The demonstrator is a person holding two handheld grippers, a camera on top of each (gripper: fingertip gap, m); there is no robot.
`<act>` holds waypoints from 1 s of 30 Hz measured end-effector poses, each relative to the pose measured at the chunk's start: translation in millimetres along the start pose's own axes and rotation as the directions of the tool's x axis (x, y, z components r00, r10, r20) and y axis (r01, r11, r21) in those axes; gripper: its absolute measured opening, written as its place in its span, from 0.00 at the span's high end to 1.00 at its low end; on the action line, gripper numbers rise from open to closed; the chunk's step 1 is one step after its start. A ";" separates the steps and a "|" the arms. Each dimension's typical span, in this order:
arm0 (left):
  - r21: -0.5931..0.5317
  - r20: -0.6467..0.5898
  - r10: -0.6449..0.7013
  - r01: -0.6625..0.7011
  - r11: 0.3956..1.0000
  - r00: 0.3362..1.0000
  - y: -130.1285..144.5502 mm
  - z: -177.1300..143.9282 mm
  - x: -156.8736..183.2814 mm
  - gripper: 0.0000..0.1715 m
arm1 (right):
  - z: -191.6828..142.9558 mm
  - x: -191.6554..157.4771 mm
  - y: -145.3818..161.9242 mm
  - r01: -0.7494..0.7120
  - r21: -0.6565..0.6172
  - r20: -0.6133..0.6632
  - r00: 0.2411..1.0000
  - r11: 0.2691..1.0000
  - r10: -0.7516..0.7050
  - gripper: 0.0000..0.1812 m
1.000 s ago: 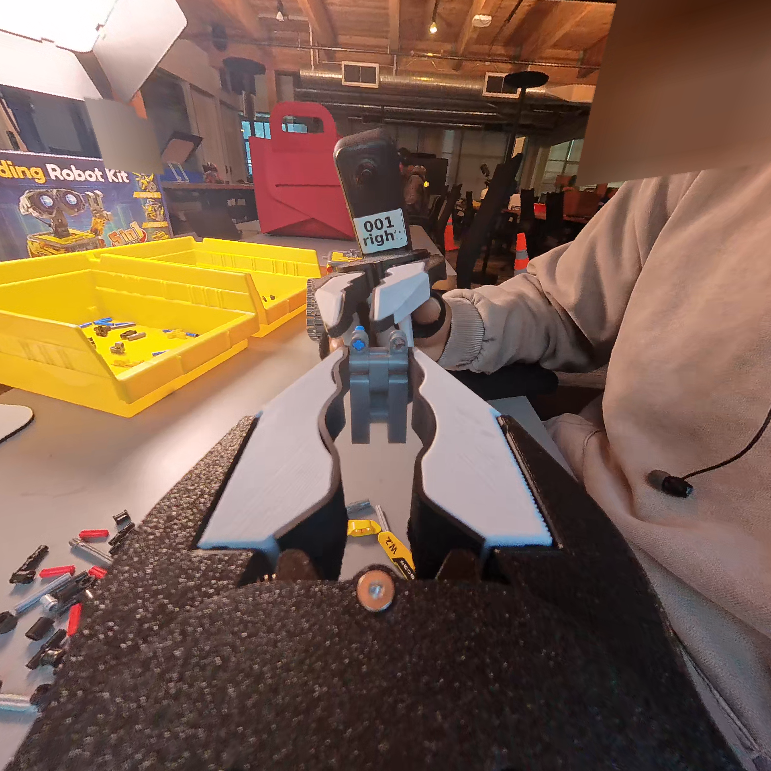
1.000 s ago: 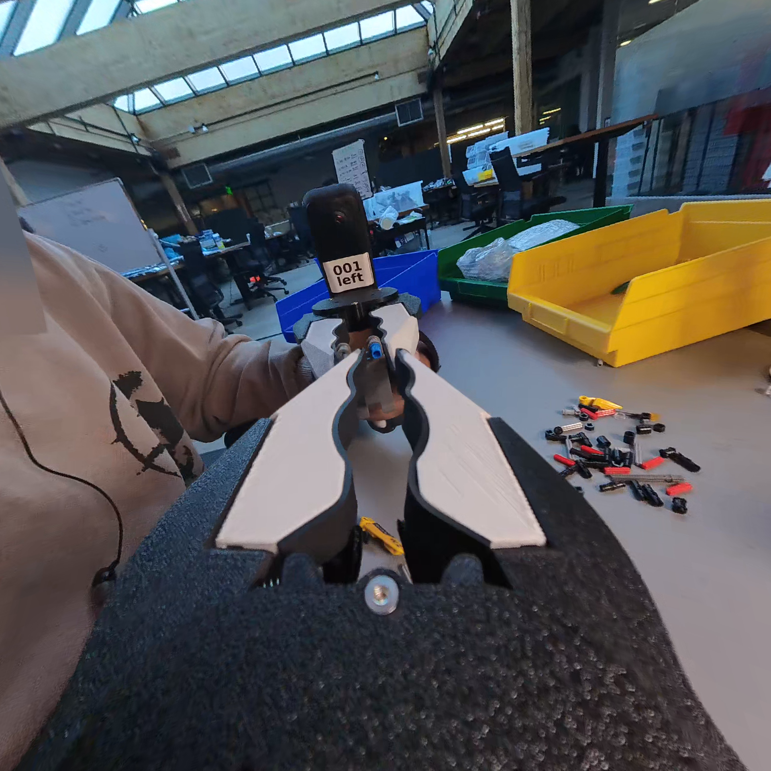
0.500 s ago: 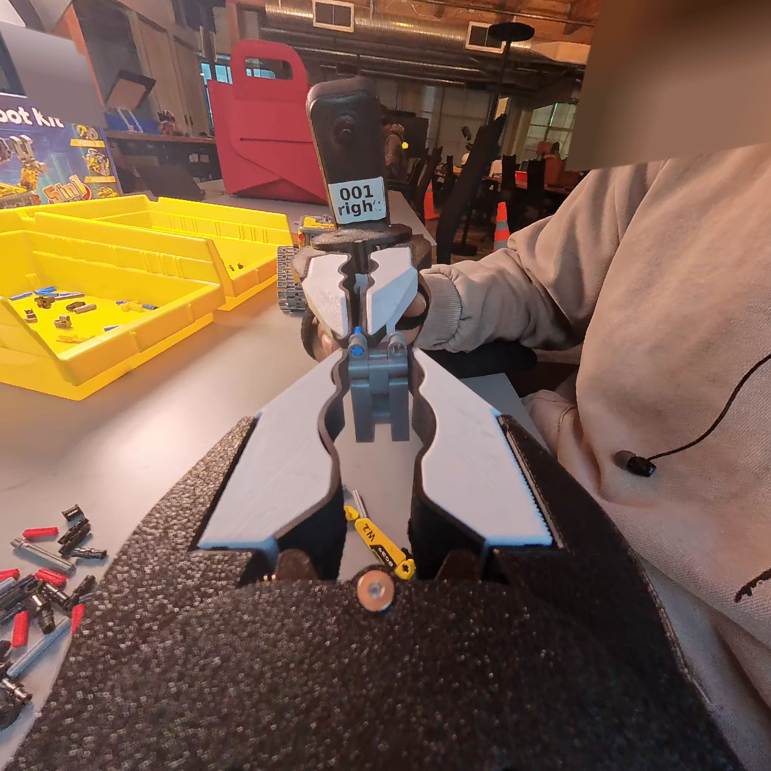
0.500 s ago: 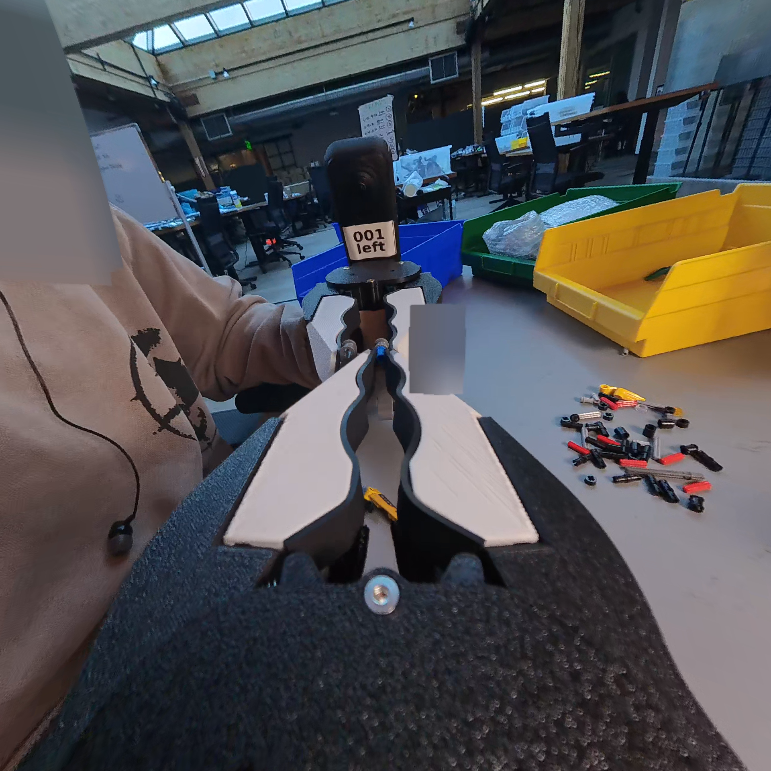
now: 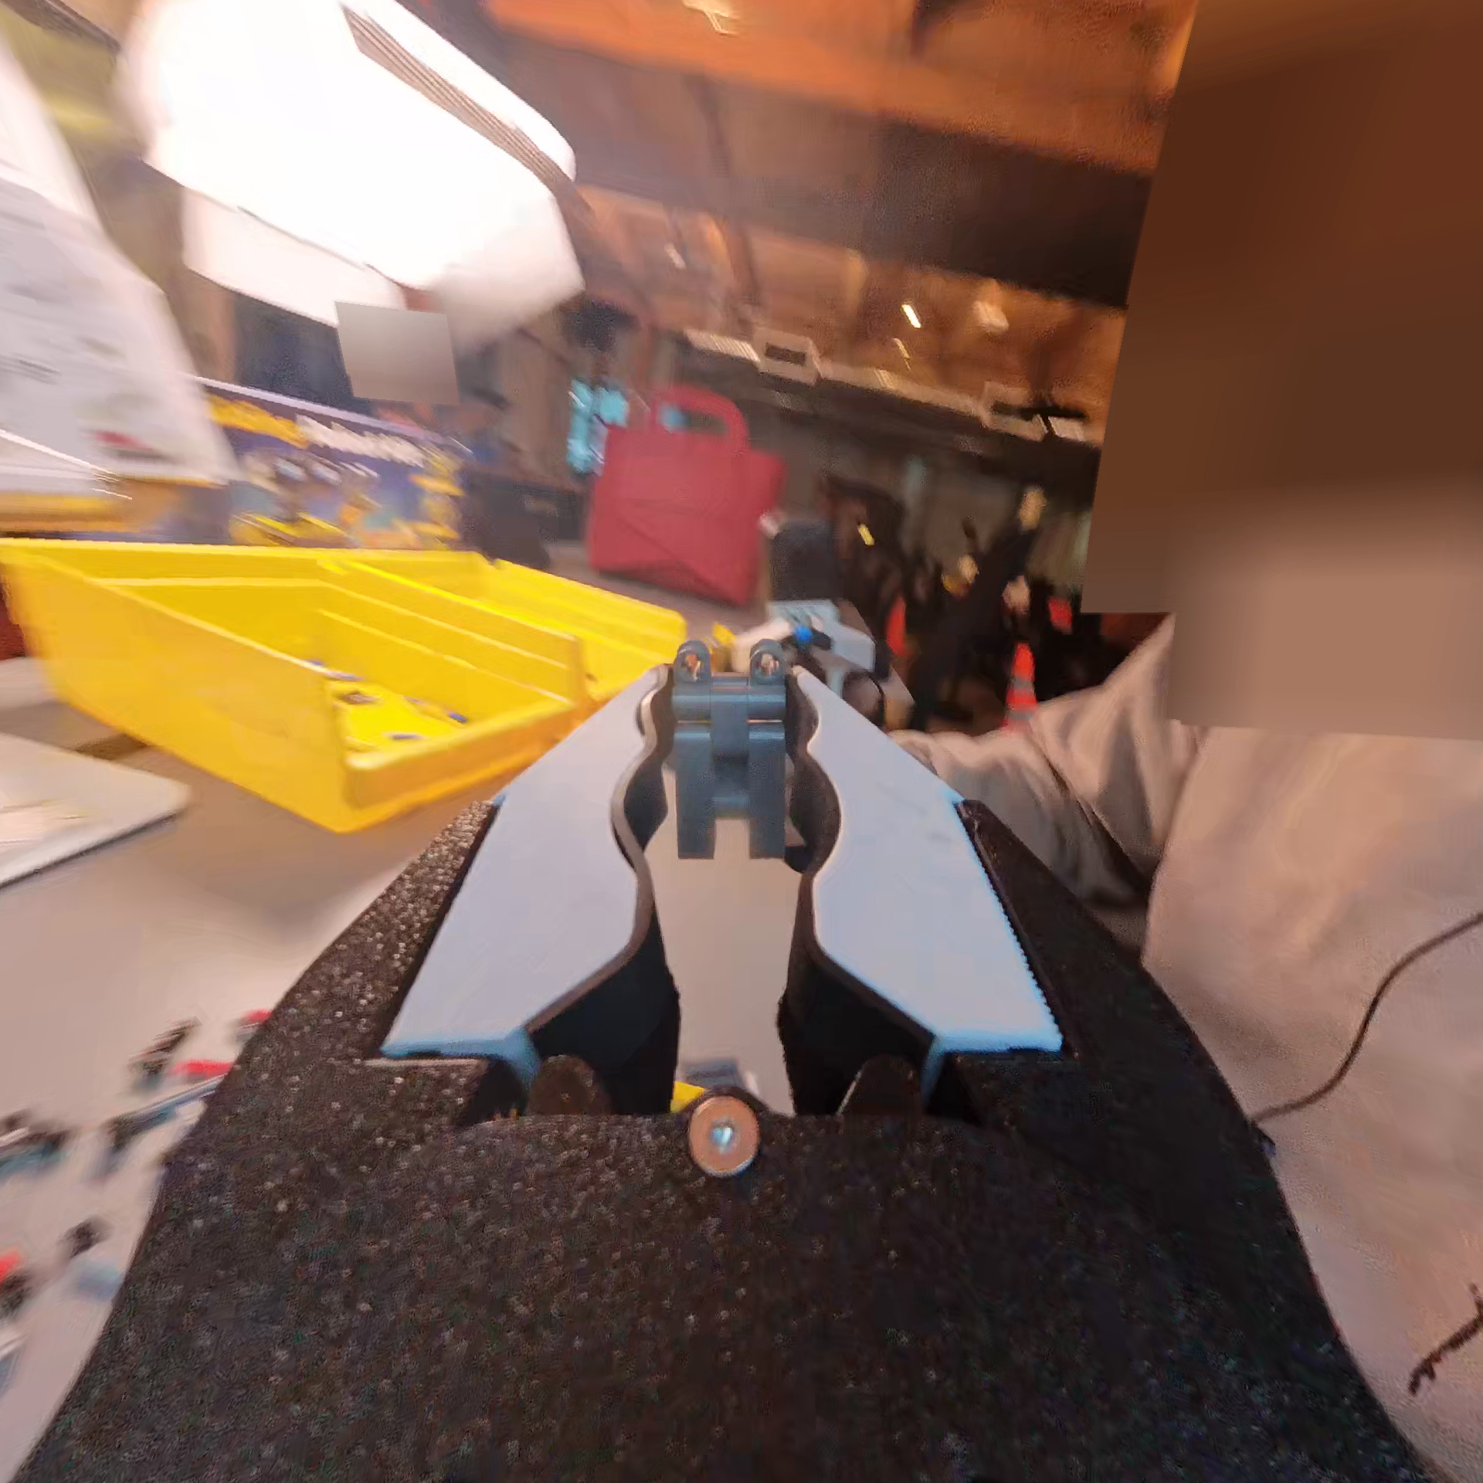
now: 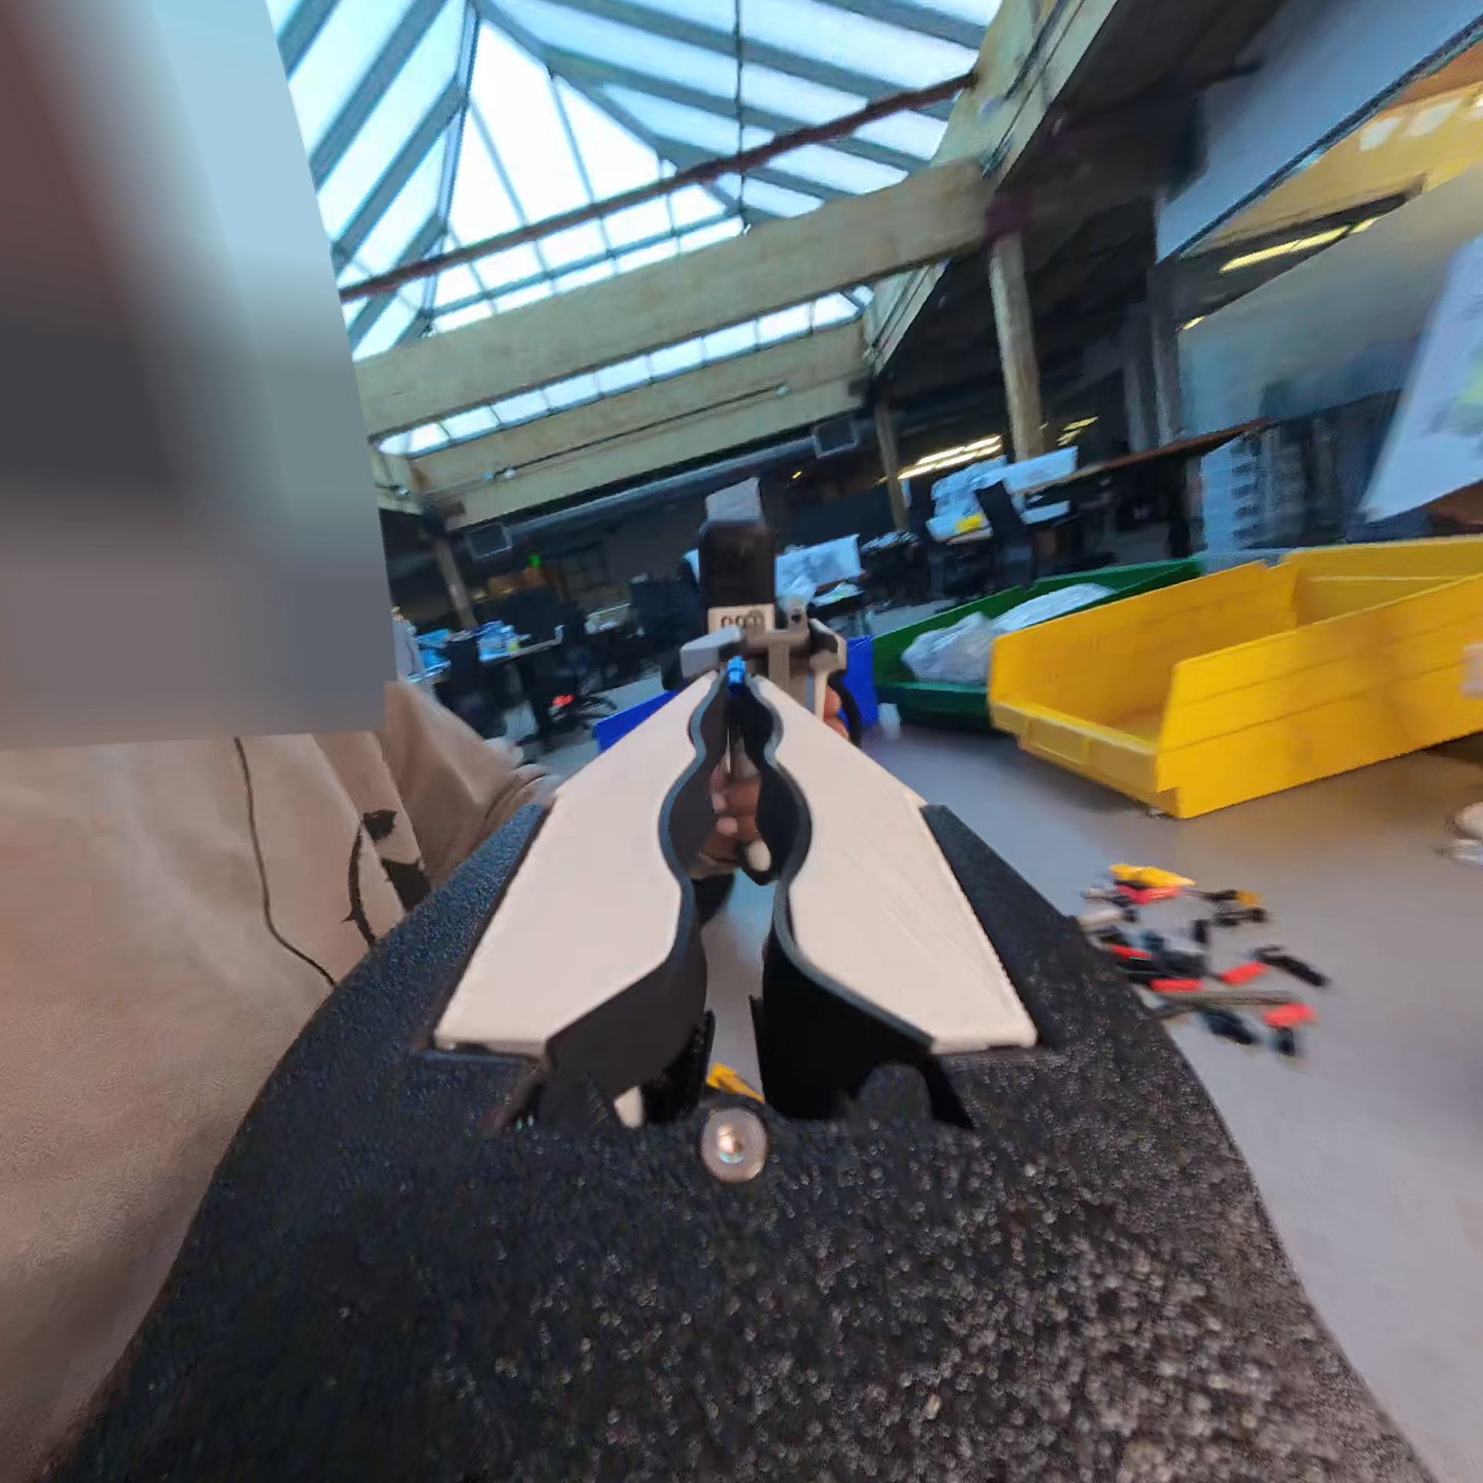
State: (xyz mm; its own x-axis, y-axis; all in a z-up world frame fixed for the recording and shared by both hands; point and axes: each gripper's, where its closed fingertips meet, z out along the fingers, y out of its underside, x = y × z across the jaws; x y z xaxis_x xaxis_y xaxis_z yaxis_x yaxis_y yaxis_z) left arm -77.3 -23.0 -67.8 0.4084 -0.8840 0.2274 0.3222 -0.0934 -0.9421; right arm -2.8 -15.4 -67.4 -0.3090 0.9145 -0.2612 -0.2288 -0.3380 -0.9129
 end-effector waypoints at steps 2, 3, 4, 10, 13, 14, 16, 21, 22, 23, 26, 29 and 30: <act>-0.040 0.051 0.063 -0.061 0.997 0.997 0.0 -15.8 -10.5 0.85 | -19.9 11.6 -13.7 0.128 -0.032 -0.105 0.986 0.991 -0.131 1.00; -0.078 0.032 0.081 -0.079 0.994 0.996 10.4 -9.4 -5.4 0.85 | -23.5 16.3 -22.2 0.166 -0.038 -0.144 0.975 0.985 -0.170 1.00; -0.100 0.001 0.072 -0.071 0.992 0.997 19.4 -0.3 1.0 0.85 | -26.9 24.6 -33.9 0.206 -0.050 -0.195 0.958 0.977 -0.212 1.00; -0.200 -0.042 0.011 -0.019 0.980 0.999 51.4 16.6 5.8 0.85 | -148.3 147.6 -120.1 0.236 -0.484 -0.684 0.499 0.843 -0.532 0.99; -0.220 -0.037 -0.029 0.020 0.975 0.999 60.6 18.3 6.0 0.85 | -245.3 205.9 -147.3 0.039 -0.619 -0.759 0.227 0.784 -0.611 0.99; -0.220 -0.039 -0.037 0.027 0.975 0.999 60.9 19.2 6.3 0.85 | -273.6 220.6 -151.7 -0.026 -0.624 -0.773 0.167 0.781 -0.612 0.99; -0.226 -0.042 -0.057 0.046 0.973 0.997 62.7 20.0 6.2 0.85 | -311.8 239.5 -156.6 -0.102 -0.608 -0.794 0.099 0.787 -0.600 0.95; -0.222 -0.040 -0.108 0.096 0.970 0.993 64.6 19.0 3.0 0.85 | -315.4 233.8 -174.8 -0.056 -0.609 -0.794 0.041 0.792 -0.607 0.88; -0.215 -0.043 -0.125 0.113 0.970 0.991 64.0 19.1 2.5 0.85 | -304.5 227.4 -177.0 -0.018 -0.609 -0.792 0.054 0.793 -0.608 0.88; -0.209 -0.047 -0.145 0.133 0.969 0.988 63.4 19.3 2.1 0.85 | -290.7 220.4 -175.7 0.013 -0.616 -0.785 0.080 0.788 -0.614 0.88; -0.187 -0.075 -0.219 0.202 0.961 0.973 60.9 19.8 3.4 0.85 | -219.2 185.7 -153.5 0.139 -0.608 -0.730 0.290 0.782 -0.619 0.86; -0.149 -0.143 -0.323 0.303 0.941 0.935 53.1 19.8 9.3 0.85 | -116.1 119.1 -98.0 0.272 -0.538 -0.521 0.637 0.798 -0.568 0.86; -0.130 -0.170 -0.364 0.345 0.929 0.916 48.9 19.4 10.9 0.85 | -85.6 92.9 -75.2 0.314 -0.524 -0.414 0.718 0.792 -0.559 0.86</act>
State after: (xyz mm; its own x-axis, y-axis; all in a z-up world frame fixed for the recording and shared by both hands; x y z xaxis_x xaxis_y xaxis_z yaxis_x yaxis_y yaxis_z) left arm -40.5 -28.3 -106.6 0.1115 -0.8535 0.5090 0.3294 -0.4515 -0.8292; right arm 64.7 114.0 -49.8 0.2887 0.9377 0.1932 0.2054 0.1365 -0.9691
